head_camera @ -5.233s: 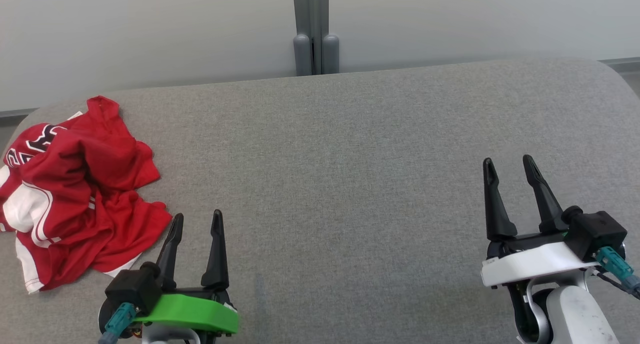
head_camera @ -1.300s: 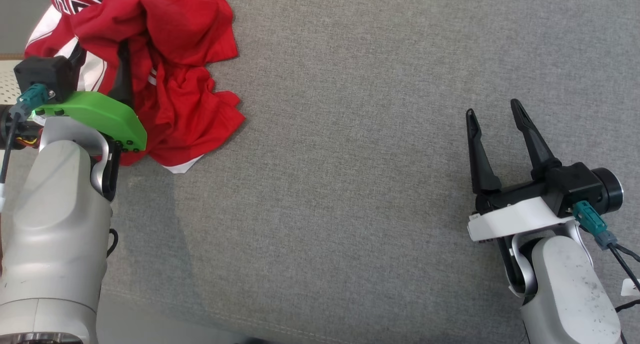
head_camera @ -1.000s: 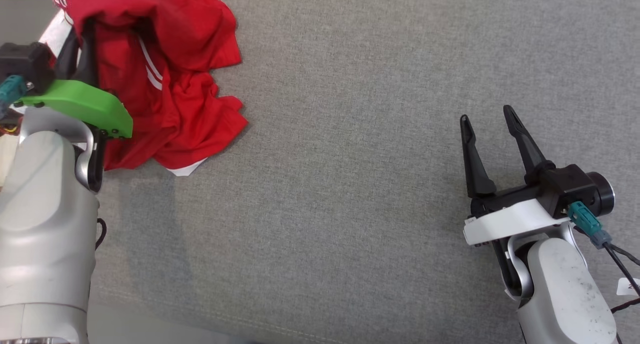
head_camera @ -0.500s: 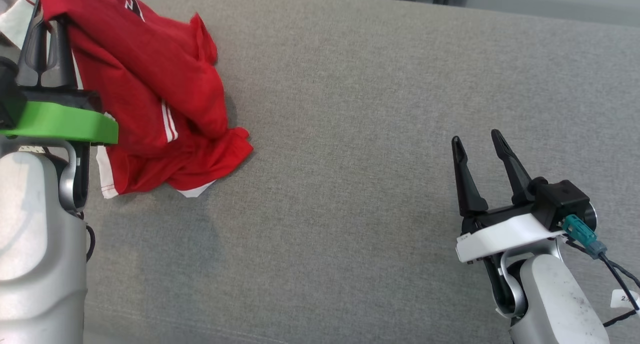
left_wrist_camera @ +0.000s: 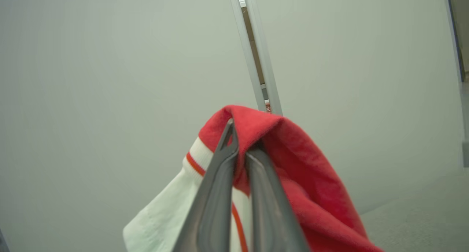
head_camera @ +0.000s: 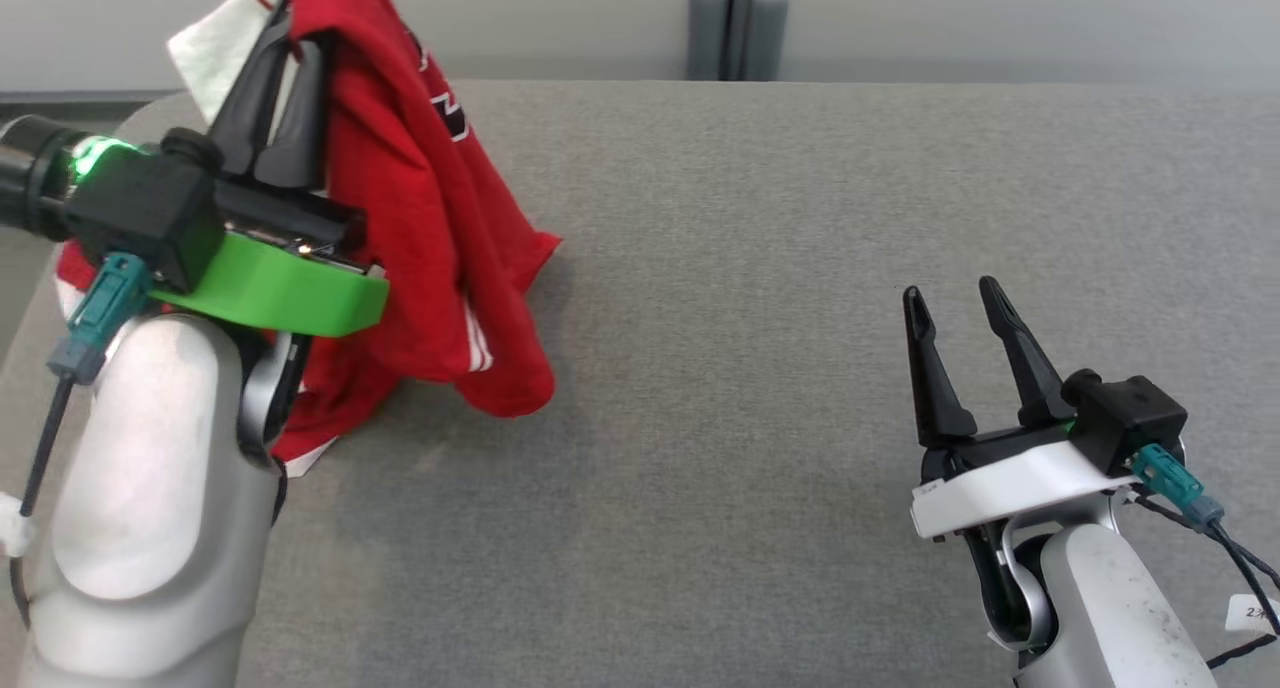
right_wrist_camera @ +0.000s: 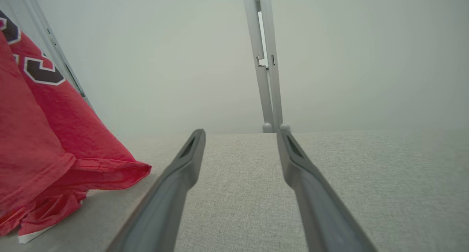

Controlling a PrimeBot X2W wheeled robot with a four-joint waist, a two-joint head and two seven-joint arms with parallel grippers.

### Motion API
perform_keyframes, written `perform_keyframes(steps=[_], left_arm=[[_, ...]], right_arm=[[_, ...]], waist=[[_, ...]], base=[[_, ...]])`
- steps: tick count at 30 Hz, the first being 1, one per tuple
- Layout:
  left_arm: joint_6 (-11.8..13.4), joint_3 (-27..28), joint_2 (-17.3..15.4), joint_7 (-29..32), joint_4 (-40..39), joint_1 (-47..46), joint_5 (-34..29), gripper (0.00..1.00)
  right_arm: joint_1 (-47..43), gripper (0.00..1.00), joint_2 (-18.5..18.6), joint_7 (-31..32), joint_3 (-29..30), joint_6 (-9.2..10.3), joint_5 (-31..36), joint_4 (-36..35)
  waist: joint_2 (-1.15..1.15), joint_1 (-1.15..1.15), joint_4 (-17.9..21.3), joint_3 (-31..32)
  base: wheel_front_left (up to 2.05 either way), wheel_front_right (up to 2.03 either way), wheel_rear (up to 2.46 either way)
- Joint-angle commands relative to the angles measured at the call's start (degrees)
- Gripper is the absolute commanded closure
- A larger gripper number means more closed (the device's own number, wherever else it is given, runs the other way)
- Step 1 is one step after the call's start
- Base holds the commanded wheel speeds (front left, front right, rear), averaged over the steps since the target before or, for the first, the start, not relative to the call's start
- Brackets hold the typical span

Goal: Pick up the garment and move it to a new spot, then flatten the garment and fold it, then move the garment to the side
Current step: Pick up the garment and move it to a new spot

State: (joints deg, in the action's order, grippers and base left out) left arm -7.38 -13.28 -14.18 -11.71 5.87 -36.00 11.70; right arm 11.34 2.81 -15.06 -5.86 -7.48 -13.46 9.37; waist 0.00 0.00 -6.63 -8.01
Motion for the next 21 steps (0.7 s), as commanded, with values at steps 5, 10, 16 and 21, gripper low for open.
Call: perform_keyframes(steps=[5, 10, 16, 21], left_arm=[[-0.10, -4.28, 1.75, 2.34, -2.18, -3.82, 1.16, 1.00], [-0.11, -6.91, 4.31, 2.76, -0.01, -11.09, 0.78, 1.00], [0.62, -7.60, 5.23, 0.81, 7.71, -18.22, -1.04, 1.00], [0.48, -12.22, 4.72, -1.12, 16.18, -16.06, -4.54, 1.00]], right_arm=[[0.78, 0.00, 0.14, -0.18, 1.47, -0.02, -1.60, -1.68], [2.32, 0.00, 0.14, -0.18, 2.76, -0.03, -3.08, -2.91], [3.06, 0.00, 0.09, -0.18, 3.81, -0.03, -5.45, -3.87], [3.19, 0.00, 0.09, -0.18, 4.16, -0.03, -6.16, -4.29]], waist=[[0.00, 0.00, 10.39, -0.93], [0.00, 0.00, 16.38, -3.61], [0.00, 0.00, 21.57, -6.31], [0.00, 0.00, 23.17, -7.72]], base=[[0.00, 0.00, 0.00], [0.00, 0.00, 0.00], [0.00, 0.00, 0.00], [0.00, 0.00, 0.00]])
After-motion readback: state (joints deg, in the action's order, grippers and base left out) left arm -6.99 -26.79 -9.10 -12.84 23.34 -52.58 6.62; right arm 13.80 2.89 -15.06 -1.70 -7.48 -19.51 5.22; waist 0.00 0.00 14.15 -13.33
